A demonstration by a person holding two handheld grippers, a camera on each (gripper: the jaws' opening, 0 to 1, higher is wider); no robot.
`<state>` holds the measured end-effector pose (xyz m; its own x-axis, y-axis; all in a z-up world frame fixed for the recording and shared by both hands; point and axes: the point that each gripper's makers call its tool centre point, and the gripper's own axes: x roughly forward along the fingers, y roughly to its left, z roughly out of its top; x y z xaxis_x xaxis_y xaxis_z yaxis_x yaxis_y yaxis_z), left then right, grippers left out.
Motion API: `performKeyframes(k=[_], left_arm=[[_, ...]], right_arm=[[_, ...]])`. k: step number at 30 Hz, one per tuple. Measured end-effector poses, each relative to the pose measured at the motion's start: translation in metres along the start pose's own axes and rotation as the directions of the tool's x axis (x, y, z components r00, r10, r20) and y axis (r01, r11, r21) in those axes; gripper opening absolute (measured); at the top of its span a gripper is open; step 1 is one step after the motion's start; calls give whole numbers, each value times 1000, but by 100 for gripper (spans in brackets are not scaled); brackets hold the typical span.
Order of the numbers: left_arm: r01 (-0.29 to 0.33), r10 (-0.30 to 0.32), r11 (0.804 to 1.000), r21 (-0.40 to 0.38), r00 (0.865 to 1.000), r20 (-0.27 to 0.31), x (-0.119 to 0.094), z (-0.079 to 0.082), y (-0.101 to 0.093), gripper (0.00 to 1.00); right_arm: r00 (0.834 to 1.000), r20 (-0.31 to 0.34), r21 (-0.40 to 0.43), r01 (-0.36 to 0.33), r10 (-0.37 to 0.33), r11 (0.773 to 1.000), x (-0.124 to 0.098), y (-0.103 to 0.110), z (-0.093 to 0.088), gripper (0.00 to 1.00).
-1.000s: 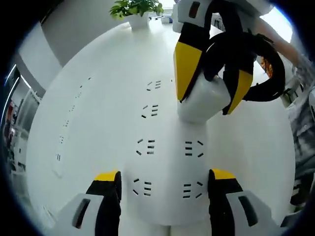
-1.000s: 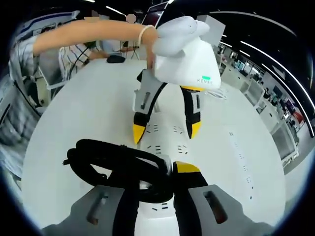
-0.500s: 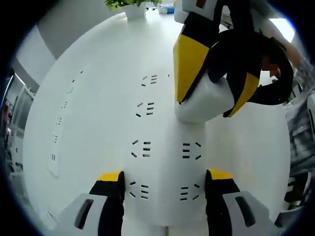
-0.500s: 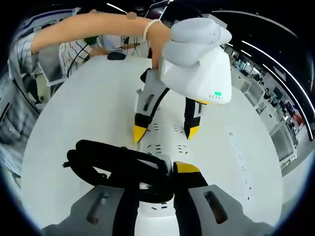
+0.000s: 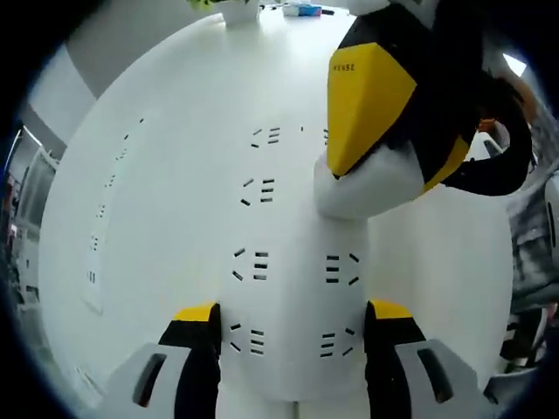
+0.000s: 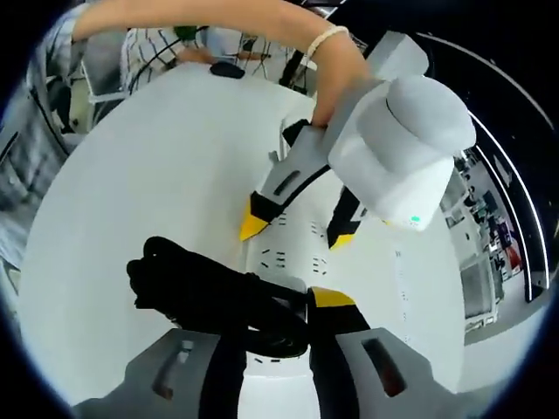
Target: Straighten the power strip on the desk, plug the charger into it
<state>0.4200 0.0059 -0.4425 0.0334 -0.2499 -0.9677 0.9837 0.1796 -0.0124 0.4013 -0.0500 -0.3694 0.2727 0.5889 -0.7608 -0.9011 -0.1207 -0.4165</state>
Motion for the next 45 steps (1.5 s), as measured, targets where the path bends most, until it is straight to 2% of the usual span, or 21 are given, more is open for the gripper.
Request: performKeyframes(k=[2,3,6,9,11,16,18,20,23,27,30,32,33,35,36,39,45], left_arm=[[0,0,1000,0,1000,0,0,0,-1,66],[0,0,1000,-1,1000,0,0,0,-1,66],[0,0,1000,-2,1000,-2,0,0,0,66],[0,0,1000,-5,1000,-8,0,1,1,66],[-1,1,1000,-6,1000,-17,0,0,1,66],[0,0,1000,-4,1000,-22,0,0,3,66],[0,0,1000,-3,1000,-21,0,0,4,66],[0,0,1000,-2,1000,-20,0,0,4,66],[0,0,1000,-1,1000,-11,-1,0,5,65],[2,-2,1000,11,1000,0,0,1,6,65],[4,-4,1000,18,1000,7,0,1,7,65],[4,-4,1000,20,1000,8,0,1,7,65],[5,-5,1000,21,1000,9,0,1,7,65],[5,-5,1000,23,1000,15,-1,1,7,65],[6,-7,1000,22,1000,24,-1,0,8,65],[5,-5,1000,19,999,33,-1,1,7,65],[3,-3,1000,10,1000,14,-1,1,7,66]], right_arm=[[1000,6,-8,0,0,1000,-1,1,4,33],[1000,0,-14,-1,1,1000,-1,1,4,33],[995,-103,-72,-2,-5,997,1,0,-10,30],[995,-96,-33,-6,3,999,4,0,-9,29],[997,-73,-31,0,-2,1000,4,-2,-5,25],[995,-96,-10,-9,8,1000,5,-2,-6,23],[989,-146,-2,-14,13,1000,6,-2,-7,23],[980,-199,81,-13,29,997,7,-3,-10,22],[971,-228,136,-43,74,990,9,-5,-12,22],[958,-269,122,-63,94,991,13,-4,-12,21],[951,-284,176,-75,124,981,15,-4,-13,21],[947,-297,165,-72,120,984,16,0,-13,21],[939,-322,152,-75,121,986,18,3,-18,21],[942,-309,170,-78,128,982,20,0,-23,21],[949,-285,199,-77,133,977,21,-1,-22,21],[952,-278,195,-72,126,978,22,1,-23,21],[949,-295,174,-60,110,983,23,1,-20,22]])
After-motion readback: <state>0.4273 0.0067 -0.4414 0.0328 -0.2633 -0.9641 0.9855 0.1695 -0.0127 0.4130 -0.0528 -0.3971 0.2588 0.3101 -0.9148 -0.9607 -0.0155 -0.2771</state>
